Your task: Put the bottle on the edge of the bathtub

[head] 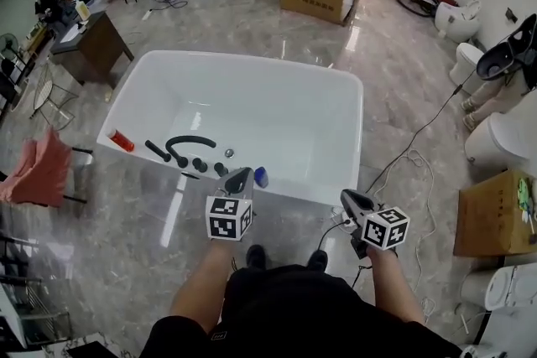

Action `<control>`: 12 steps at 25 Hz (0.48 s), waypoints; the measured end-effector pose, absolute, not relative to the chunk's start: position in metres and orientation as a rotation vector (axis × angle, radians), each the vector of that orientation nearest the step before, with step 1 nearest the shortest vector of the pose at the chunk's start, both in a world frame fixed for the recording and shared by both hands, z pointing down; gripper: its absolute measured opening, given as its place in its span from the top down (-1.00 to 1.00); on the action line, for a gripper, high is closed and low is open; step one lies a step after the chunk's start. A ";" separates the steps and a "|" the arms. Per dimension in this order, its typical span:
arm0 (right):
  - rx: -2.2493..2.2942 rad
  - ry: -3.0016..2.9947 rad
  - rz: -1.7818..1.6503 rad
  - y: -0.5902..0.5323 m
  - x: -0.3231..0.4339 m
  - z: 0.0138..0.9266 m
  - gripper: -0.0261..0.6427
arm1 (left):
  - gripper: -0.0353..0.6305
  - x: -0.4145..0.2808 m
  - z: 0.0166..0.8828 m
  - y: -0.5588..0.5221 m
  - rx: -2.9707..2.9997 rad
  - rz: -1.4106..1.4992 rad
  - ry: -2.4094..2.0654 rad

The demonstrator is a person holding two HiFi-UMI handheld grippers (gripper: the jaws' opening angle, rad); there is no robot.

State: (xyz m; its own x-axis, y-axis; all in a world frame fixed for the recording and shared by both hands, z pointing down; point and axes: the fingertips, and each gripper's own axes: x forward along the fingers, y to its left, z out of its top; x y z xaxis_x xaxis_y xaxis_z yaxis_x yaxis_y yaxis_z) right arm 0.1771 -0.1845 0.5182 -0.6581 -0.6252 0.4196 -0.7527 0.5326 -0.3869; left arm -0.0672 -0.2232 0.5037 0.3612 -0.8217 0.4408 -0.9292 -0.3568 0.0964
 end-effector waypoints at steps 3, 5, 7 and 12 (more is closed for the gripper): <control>1.177 -2.510 0.794 -0.183 0.224 0.528 0.89 | 0.86 -0.031 0.495 -0.218 2.293 0.444 -1.549; 1.176 -2.504 0.768 -0.182 0.247 0.529 0.89 | 0.86 -0.007 0.495 -0.213 2.292 0.463 -1.529; 1.174 -2.516 0.737 -0.183 0.262 0.523 0.89 | 0.86 0.016 0.500 -0.207 2.287 0.515 -1.490; 1.184 -2.595 0.599 -0.195 0.271 0.486 0.89 | 0.86 0.050 0.493 -0.208 2.297 0.539 -1.430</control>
State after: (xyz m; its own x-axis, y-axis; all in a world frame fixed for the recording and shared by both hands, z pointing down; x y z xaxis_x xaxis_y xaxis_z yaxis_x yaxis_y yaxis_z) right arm 0.2711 -0.1955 0.4862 -0.6485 -0.6678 0.3654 -0.7604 0.5909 -0.2695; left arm 0.0500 -0.2078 0.4935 0.4082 -0.7589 0.5074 -0.9049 -0.4096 0.1155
